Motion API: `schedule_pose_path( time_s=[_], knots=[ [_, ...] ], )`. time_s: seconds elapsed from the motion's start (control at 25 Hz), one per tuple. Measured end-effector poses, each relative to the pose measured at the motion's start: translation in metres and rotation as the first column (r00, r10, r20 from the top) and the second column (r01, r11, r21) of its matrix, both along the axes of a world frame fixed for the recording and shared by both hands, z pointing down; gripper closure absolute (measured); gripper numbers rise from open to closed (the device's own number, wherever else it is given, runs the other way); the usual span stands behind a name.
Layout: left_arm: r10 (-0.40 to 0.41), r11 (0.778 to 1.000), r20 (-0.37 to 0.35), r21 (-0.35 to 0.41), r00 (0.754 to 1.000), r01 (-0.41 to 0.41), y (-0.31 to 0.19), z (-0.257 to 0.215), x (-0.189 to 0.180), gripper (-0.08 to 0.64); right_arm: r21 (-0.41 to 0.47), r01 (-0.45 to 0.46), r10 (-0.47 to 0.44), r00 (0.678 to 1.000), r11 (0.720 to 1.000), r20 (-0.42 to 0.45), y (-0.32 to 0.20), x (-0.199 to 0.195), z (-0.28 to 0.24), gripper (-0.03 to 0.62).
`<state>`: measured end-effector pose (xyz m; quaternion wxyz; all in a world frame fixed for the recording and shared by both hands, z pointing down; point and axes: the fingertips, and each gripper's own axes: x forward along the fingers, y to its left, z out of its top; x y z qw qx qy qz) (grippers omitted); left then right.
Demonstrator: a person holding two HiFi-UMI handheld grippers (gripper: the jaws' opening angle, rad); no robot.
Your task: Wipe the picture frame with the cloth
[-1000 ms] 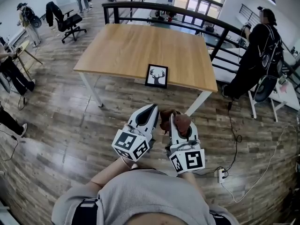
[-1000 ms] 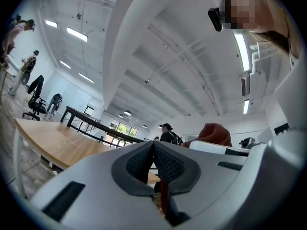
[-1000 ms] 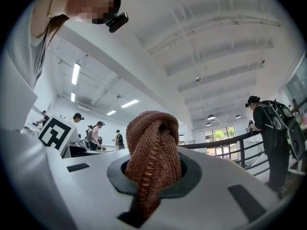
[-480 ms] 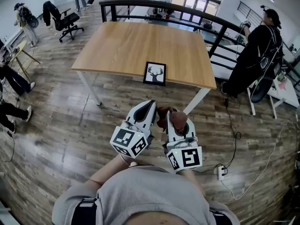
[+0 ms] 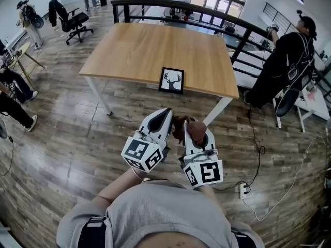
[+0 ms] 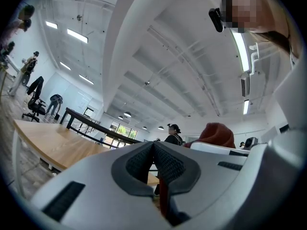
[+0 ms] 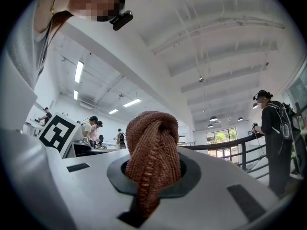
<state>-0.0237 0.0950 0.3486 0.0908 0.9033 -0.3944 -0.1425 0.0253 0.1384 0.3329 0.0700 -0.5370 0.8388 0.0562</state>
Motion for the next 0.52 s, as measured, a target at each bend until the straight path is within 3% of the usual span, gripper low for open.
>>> schedule_pose_path(
  time_s=[0.52],
  knots=[
    [-0.005,1.000,0.000,-0.012,1.000,0.005,-0.0058,0.0042,-0.0034,0.552,-0.009,-0.005,0.005,1.000,1.000,-0.010,-0.0033,-0.0046,0.0035,0.546]
  ],
)
